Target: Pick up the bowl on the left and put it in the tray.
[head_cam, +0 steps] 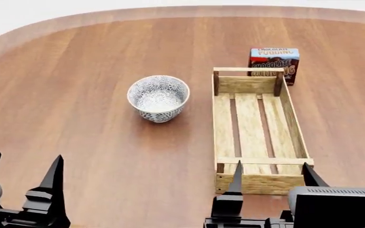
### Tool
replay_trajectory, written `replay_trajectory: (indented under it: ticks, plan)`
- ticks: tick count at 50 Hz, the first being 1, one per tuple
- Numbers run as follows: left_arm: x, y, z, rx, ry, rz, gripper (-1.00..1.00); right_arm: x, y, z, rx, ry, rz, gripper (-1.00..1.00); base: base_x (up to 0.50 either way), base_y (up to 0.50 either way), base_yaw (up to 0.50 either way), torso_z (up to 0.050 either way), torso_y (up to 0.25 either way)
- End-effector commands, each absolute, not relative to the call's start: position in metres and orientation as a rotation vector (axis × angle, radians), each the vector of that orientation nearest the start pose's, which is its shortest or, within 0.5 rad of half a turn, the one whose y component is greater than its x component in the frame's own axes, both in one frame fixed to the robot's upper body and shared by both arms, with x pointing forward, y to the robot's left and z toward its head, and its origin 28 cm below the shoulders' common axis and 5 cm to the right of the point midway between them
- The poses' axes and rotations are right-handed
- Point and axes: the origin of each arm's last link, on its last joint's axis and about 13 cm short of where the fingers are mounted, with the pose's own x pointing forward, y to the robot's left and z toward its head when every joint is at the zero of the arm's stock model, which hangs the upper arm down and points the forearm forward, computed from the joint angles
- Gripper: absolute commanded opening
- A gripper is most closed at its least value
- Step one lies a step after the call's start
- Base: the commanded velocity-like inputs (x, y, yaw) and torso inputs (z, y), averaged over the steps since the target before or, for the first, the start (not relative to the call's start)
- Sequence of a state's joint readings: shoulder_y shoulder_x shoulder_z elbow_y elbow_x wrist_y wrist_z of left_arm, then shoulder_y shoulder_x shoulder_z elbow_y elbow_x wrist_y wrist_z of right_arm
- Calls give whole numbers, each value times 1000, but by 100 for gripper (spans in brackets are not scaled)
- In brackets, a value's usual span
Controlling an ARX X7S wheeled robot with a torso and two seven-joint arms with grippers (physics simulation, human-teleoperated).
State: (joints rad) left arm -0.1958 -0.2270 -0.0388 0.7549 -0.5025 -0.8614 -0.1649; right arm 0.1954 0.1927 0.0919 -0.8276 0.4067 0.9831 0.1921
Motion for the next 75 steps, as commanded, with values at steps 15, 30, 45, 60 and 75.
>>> replay_trajectory:
  ticks: [15, 30, 45, 60, 75]
  plan:
    - [203, 219, 149, -93, -50, -158, 100, 197, -115, 151, -7, -26, 20, 100, 0, 327, 0, 0, 0]
    - [203, 219, 148, -102, -44, -152, 100, 195, -115, 153, 13, -59, 24, 100, 190, 0, 0, 0, 0]
    - [203, 219, 149, -104, -44, -150, 100, 195, -115, 153, 14, -55, 31, 100, 500, 0, 0, 0, 0]
    - [203, 219, 149, -106, -43, -149, 100, 196, -115, 153, 20, -42, 40, 100, 500, 0, 0, 0, 1]
    - [204, 220, 150, -110, -41, -137, 100, 196, -116, 154, 32, -56, 27, 100, 500, 0, 0, 0, 0]
